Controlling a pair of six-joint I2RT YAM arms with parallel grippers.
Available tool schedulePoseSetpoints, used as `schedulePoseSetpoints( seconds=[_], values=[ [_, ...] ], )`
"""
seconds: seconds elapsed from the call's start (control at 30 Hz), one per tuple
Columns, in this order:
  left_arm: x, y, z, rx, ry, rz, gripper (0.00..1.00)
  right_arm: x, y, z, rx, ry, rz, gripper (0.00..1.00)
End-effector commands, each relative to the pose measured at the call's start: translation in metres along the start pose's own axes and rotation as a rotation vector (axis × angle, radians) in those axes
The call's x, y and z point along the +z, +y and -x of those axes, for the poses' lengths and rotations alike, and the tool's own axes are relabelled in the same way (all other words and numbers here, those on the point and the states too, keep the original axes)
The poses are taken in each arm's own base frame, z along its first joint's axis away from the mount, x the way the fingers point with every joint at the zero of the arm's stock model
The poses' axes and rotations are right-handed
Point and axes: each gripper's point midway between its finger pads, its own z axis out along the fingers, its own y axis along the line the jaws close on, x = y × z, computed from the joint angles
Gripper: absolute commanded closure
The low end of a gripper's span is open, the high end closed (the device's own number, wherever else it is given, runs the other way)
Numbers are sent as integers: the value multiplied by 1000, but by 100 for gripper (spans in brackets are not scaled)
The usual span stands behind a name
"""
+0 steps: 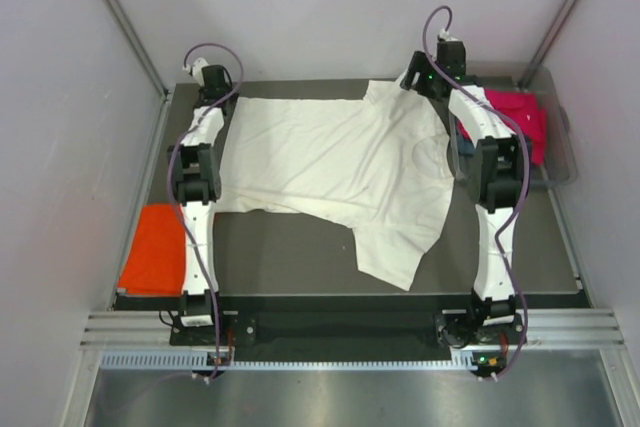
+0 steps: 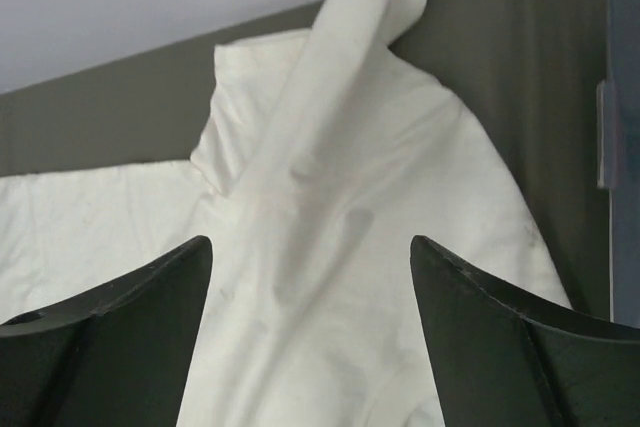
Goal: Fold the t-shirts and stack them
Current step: Flatten the tshirt out
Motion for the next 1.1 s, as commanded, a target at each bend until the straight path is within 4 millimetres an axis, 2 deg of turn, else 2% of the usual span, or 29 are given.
schedulePoseSetpoints(
  seconds=[0.0, 0.03, 0.07, 0.1, 0.13, 0.17, 0.2, 0.23, 0.27, 0.3, 0.33, 0.37, 0.4, 0.47, 0.5, 0.53, 0.57, 0.6, 0.63, 0.67, 0.7, 0.73, 0.77, 0.8, 0.87, 0.93, 0.97, 1.0, 1.07],
  values=[
    [-42, -10, 53, 62, -22, 42, 70, -48, 22, 17, 34, 28, 20, 19],
    [-51, -7, 53, 93, -1, 64, 66, -59, 24, 9, 27, 68, 9, 19],
    [-73, -8, 52, 116, 31, 87, 65, -67, 25, 5, 17, 80, -9, 18],
    [-86, -7, 54, 127, 35, 104, 64, -74, 26, -1, -8, 97, -16, 16],
    [-98, -7, 55, 134, 40, 108, 61, -93, 31, -14, -24, 136, -31, 14],
    [-124, -10, 62, 129, 44, 108, 61, -103, 33, -22, -35, 158, -43, 12],
    [-139, -14, 61, 130, 63, 107, 60, -114, 34, -32, -46, 187, -47, 11],
    [-151, -15, 63, 120, 70, 117, 60, -137, 36, -54, -64, 252, -59, 9],
    [-175, -24, 70, 117, 70, 111, 60, -150, 38, -68, -72, 287, -56, 8],
    [-189, -22, 66, 123, 96, 124, 60, -163, 39, -83, -79, 317, -53, 7],
    [-201, -23, 65, 110, 115, 112, 61, -190, 40, -113, -90, 372, -46, 7],
    [-225, -35, 52, 121, 149, 70, 63, -205, 43, -130, -83, 406, -19, 6],
    [-235, -39, 48, 118, 158, 34, 65, -231, 39, -156, -55, 455, -9, 6],
    [-268, -46, 23, 128, 223, -31, 67, -260, 45, -186, -2, 522, 48, 7],
    [-280, -48, 18, 130, 240, -47, 68, -273, 44, -197, 36, 541, 59, 7],
    [-291, -47, 8, 130, 268, -48, 69, -295, 37, -217, 46, 561, 72, 9],
    [-312, -51, -5, 142, 300, -75, 70, -308, 39, -230, 61, 593, 108, 12],
    [-323, -54, -12, 148, 313, -92, 70, -322, 25, -259, 79, 665, 78, 16],
    [-334, -57, -21, 169, 327, -110, 70, -339, 23, -263, 78, 645, 95, 23],
    [-357, -57, -40, 206, 358, -119, 70, -347, 18, -273, 88, 658, 93, 28],
    [-368, -55, -51, 196, 387, -115, 71, -360, 8, -292, 116, 674, 81, 39],
    [-379, -50, -65, 187, 433, -104, 72, -366, 3, -301, 131, 693, 71, 44],
    [-396, -35, -84, 183, 501, -77, 73, -373, 0, -311, 146, 719, 71, 46],
    [-408, -35, -96, 121, 555, -81, 85, -379, -5, -325, 175, 732, 69, 47],
    [-428, -18, -115, 86, 588, -61, 91, -379, -13, -336, 185, 720, 56, 52],
    [-440, -11, -117, 27, 570, -47, 89, -383, -23, -353, 220, 746, 15, 60],
    [-449, -6, -116, 9, 556, -60, 88, -388, -17, -360, 248, 785, 50, 64],
    [-451, -7, -113, 0, 540, -73, 87, -390, -21, -371, 259, 813, 44, 68],
    [-456, -6, -106, 4, 519, -75, 86, -392, -25, -378, 245, 819, 30, 69]
  ],
)
